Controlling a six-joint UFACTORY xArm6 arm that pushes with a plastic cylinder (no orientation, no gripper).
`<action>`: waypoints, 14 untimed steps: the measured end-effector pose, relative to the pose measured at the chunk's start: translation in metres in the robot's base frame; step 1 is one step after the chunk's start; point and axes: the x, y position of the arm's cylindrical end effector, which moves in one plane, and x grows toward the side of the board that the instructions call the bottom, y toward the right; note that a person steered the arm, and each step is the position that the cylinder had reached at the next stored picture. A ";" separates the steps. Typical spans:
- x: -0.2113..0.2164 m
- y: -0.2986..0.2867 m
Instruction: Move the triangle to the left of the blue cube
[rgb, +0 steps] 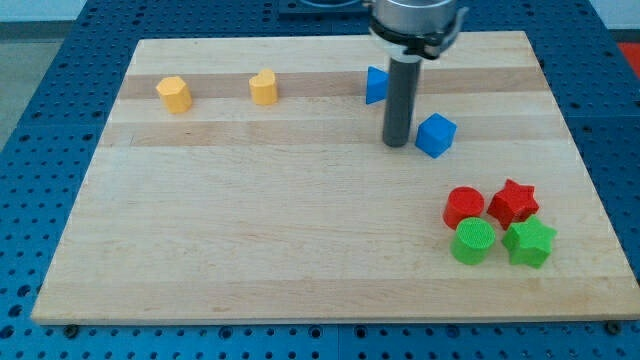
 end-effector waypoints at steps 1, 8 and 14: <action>0.003 0.041; -0.124 -0.083; -0.110 0.016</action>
